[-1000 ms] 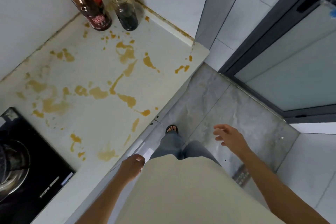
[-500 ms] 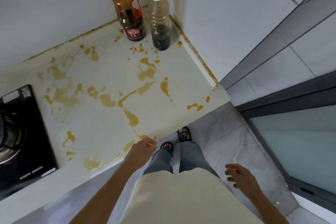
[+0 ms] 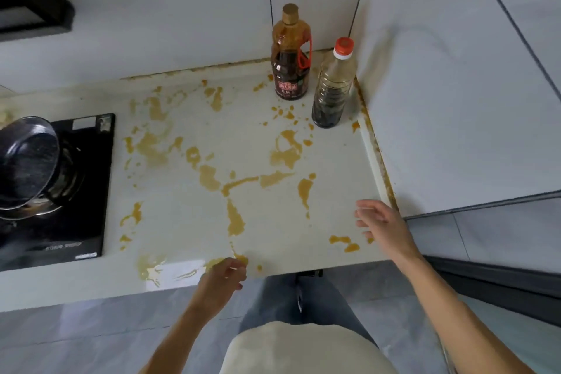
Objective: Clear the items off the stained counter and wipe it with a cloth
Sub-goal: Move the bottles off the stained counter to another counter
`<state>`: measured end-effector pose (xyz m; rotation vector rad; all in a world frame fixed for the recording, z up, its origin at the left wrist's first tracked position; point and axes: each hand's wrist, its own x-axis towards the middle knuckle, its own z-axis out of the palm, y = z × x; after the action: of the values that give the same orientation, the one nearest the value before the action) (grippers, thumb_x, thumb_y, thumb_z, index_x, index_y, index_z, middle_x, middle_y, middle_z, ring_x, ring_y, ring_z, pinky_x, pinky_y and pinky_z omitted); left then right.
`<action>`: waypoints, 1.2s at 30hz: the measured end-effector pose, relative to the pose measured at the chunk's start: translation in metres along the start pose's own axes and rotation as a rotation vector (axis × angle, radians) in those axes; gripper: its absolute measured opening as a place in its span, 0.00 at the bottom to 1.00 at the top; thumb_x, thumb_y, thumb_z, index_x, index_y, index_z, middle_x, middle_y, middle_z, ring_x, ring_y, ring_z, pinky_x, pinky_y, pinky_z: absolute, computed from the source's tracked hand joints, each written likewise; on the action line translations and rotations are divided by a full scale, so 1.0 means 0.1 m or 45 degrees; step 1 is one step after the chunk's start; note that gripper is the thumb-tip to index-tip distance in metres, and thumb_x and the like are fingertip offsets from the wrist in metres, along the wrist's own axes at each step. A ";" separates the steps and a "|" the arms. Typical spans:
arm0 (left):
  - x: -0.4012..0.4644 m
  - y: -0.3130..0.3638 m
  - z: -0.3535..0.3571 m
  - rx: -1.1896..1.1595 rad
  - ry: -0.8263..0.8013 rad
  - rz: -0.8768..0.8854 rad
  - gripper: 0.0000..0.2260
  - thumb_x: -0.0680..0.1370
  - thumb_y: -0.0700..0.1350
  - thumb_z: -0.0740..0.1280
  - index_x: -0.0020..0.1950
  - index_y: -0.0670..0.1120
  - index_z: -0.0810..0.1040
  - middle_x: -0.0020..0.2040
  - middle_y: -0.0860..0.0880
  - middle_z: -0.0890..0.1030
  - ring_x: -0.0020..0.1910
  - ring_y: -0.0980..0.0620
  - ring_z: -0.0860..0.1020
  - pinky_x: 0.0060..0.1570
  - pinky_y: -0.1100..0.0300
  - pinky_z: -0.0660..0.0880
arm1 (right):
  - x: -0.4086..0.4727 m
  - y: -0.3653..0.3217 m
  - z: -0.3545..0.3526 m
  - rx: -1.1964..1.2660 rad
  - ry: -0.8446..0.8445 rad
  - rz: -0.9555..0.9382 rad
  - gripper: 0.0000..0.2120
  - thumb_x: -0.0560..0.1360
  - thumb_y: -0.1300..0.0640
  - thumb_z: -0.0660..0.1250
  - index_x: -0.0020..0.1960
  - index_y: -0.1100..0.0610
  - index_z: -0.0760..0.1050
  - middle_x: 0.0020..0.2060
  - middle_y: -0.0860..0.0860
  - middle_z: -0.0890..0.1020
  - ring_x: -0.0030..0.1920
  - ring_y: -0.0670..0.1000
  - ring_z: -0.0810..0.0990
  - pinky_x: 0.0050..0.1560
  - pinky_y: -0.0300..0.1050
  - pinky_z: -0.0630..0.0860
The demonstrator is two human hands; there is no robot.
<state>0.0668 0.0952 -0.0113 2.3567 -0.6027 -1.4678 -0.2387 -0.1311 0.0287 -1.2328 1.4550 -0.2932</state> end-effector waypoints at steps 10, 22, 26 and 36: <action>0.98 1.73 -0.44 -0.193 0.042 0.416 0.06 0.79 0.48 0.74 0.56 0.55 0.84 0.48 0.51 0.88 0.48 0.50 0.87 0.54 0.47 0.82 | 1.23 -1.01 0.38 0.176 0.219 -0.263 0.33 0.74 0.46 0.76 0.75 0.47 0.66 0.71 0.46 0.75 0.69 0.47 0.77 0.69 0.50 0.74; 2.31 3.23 -0.58 -0.167 0.278 0.755 0.50 0.66 0.65 0.82 0.82 0.55 0.61 0.74 0.51 0.74 0.69 0.50 0.75 0.65 0.51 0.76 | 2.21 -1.29 0.61 0.317 0.452 -0.700 0.44 0.60 0.44 0.84 0.71 0.40 0.68 0.61 0.36 0.80 0.60 0.33 0.78 0.52 0.28 0.74; 2.53 3.52 -0.49 -0.249 0.408 0.892 0.60 0.58 0.72 0.78 0.84 0.55 0.56 0.80 0.51 0.70 0.78 0.48 0.70 0.73 0.47 0.72 | 2.31 -1.27 0.68 0.329 0.445 -0.833 0.39 0.61 0.47 0.84 0.66 0.30 0.69 0.58 0.34 0.82 0.56 0.36 0.82 0.45 0.29 0.78; 2.73 3.82 -0.12 -0.668 0.630 1.043 0.38 0.65 0.59 0.80 0.71 0.60 0.66 0.58 0.62 0.79 0.57 0.63 0.79 0.54 0.66 0.75 | 2.58 -1.23 0.80 0.267 0.474 -0.847 0.38 0.61 0.42 0.84 0.66 0.35 0.71 0.56 0.36 0.83 0.55 0.37 0.83 0.52 0.38 0.78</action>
<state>0.1111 -0.3713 -0.0415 1.6406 -0.7858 -0.5554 -0.0576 -0.3513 -0.0530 -1.5108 1.2306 -1.1454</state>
